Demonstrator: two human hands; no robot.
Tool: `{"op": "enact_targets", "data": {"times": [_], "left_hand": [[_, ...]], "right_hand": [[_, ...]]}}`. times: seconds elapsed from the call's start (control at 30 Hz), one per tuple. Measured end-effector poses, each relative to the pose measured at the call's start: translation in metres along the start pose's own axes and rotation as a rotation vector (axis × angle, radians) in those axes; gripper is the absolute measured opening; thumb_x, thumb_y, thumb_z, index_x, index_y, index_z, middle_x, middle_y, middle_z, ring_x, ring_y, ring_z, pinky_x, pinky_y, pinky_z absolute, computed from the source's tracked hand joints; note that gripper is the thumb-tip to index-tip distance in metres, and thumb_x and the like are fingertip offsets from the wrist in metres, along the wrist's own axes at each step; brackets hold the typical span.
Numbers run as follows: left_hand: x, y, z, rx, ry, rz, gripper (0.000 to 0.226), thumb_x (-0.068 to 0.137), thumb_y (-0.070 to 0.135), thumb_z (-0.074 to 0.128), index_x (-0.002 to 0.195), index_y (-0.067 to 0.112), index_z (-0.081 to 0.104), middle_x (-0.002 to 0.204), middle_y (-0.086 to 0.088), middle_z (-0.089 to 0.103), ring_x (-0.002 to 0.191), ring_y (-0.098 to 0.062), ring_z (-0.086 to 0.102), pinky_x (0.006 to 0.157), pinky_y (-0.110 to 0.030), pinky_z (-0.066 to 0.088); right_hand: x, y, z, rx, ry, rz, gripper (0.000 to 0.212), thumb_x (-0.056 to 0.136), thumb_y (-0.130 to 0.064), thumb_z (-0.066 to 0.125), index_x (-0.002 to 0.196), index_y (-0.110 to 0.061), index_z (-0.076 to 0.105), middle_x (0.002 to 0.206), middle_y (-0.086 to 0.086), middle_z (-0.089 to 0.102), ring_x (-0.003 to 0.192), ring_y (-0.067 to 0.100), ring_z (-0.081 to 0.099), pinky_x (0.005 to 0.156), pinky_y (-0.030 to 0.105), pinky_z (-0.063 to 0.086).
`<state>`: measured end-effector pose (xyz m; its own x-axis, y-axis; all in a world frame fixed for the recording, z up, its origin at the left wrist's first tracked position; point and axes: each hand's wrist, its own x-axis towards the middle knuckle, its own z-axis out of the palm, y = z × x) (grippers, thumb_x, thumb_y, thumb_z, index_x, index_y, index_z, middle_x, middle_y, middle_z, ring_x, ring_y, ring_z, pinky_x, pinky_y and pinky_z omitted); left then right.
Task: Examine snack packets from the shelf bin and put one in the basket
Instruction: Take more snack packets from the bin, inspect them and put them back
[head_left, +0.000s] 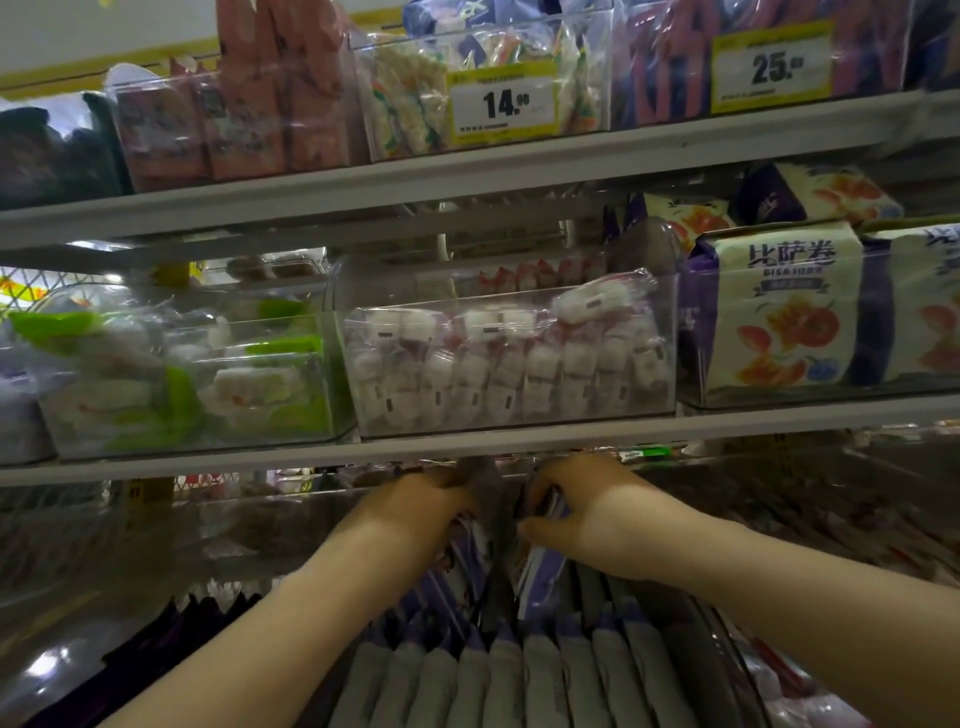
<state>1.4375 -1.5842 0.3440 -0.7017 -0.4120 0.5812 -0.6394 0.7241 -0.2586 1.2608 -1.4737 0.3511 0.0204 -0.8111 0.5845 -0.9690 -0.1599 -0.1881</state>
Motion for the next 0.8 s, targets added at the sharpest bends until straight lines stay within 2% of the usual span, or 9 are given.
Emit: {"op": "enact_targets", "data": {"times": [0.1, 0.2, 0.23, 0.37, 0.43, 0.5, 0.57, 0.7, 0.8], "left_hand": [[-0.014, -0.008, 0.003, -0.081, 0.226, 0.066, 0.032, 0.089, 0.010, 0.066, 0.121, 0.018, 0.068, 0.139, -0.008, 0.055, 0.122, -0.030, 0.057, 0.098, -0.041, 0.048], [-0.027, -0.007, 0.011, -0.099, 0.410, 0.154, 0.036, 0.063, -0.004, 0.086, 0.095, 0.008, 0.075, 0.112, -0.018, 0.070, 0.091, -0.036, 0.071, 0.064, -0.047, 0.060], [-0.029, -0.005, 0.013, -0.106, 0.444, 0.161, 0.038, 0.059, -0.005, 0.087, 0.092, 0.009, 0.075, 0.110, -0.018, 0.070, 0.089, -0.036, 0.072, 0.059, -0.047, 0.060], [-0.031, -0.003, 0.014, -0.215, 0.494, 0.125, 0.034, 0.066, -0.005, 0.083, 0.095, 0.009, 0.075, 0.116, -0.019, 0.068, 0.094, -0.039, 0.070, 0.067, -0.049, 0.060], [-0.031, -0.004, 0.013, -0.258, 0.491, 0.072, 0.030, 0.073, -0.002, 0.079, 0.101, 0.010, 0.075, 0.124, -0.018, 0.064, 0.102, -0.039, 0.067, 0.075, -0.051, 0.059], [-0.032, -0.005, 0.015, -0.267, 0.458, 0.035, 0.028, 0.082, 0.003, 0.073, 0.109, 0.012, 0.073, 0.135, -0.014, 0.058, 0.113, -0.036, 0.062, 0.085, -0.049, 0.055], [-0.033, -0.005, 0.014, -0.287, 0.455, 0.011, 0.029, 0.085, 0.007, 0.070, 0.113, 0.014, 0.072, 0.138, -0.011, 0.055, 0.118, -0.033, 0.059, 0.089, -0.046, 0.053], [-0.034, -0.004, 0.014, -0.285, 0.498, 0.022, 0.031, 0.075, 0.000, 0.078, 0.102, 0.013, 0.075, 0.126, -0.016, 0.063, 0.103, -0.038, 0.066, 0.077, -0.049, 0.058], [-0.035, -0.003, 0.014, -0.282, 0.508, 0.011, 0.028, 0.081, 0.004, 0.073, 0.108, 0.013, 0.074, 0.133, -0.014, 0.060, 0.109, -0.037, 0.063, 0.083, -0.047, 0.056]], "right_hand": [[0.010, -0.009, 0.012, 0.013, -0.094, -0.002, 0.014, 0.084, -0.033, 0.065, 0.085, -0.019, 0.068, 0.089, 0.001, 0.067, 0.080, 0.013, 0.062, 0.060, 0.019, 0.046], [0.021, -0.016, 0.020, -0.064, -0.106, -0.014, 0.024, 0.084, -0.026, 0.062, 0.063, -0.026, 0.051, 0.068, -0.007, 0.053, 0.070, 0.013, 0.054, 0.054, 0.019, 0.040], [0.026, -0.018, 0.021, -0.069, -0.104, -0.016, 0.027, 0.083, -0.024, 0.062, 0.061, -0.026, 0.046, 0.066, -0.009, 0.048, 0.069, 0.012, 0.050, 0.055, 0.018, 0.037], [0.040, -0.021, 0.034, -0.101, -0.116, -0.029, 0.022, 0.082, -0.024, 0.063, 0.069, -0.026, 0.044, 0.068, -0.006, 0.047, 0.079, 0.018, 0.051, 0.066, 0.022, 0.037], [0.043, -0.020, 0.042, -0.070, -0.186, -0.053, 0.010, 0.086, -0.028, 0.063, 0.093, -0.022, 0.060, 0.091, 0.002, 0.063, 0.092, 0.022, 0.059, 0.072, 0.023, 0.038], [0.042, -0.017, 0.044, -0.050, -0.223, -0.079, 0.031, 0.089, -0.029, 0.062, 0.117, -0.017, 0.060, 0.116, 0.006, 0.064, 0.103, 0.019, 0.059, 0.079, 0.022, 0.040], [0.040, -0.012, 0.044, -0.035, -0.190, -0.122, 0.039, 0.090, -0.028, 0.062, 0.127, -0.016, 0.056, 0.126, 0.003, 0.060, 0.112, 0.016, 0.056, 0.089, 0.025, 0.044], [0.034, -0.006, 0.057, -0.108, -0.135, -0.167, 0.042, 0.087, -0.033, 0.067, 0.126, -0.021, 0.058, 0.125, 0.001, 0.063, 0.115, 0.019, 0.059, 0.095, 0.031, 0.048], [0.029, -0.008, 0.064, -0.191, -0.074, -0.184, 0.054, 0.081, -0.039, 0.074, 0.129, -0.023, 0.056, 0.130, 0.000, 0.060, 0.117, 0.019, 0.057, 0.096, 0.031, 0.048]]}}
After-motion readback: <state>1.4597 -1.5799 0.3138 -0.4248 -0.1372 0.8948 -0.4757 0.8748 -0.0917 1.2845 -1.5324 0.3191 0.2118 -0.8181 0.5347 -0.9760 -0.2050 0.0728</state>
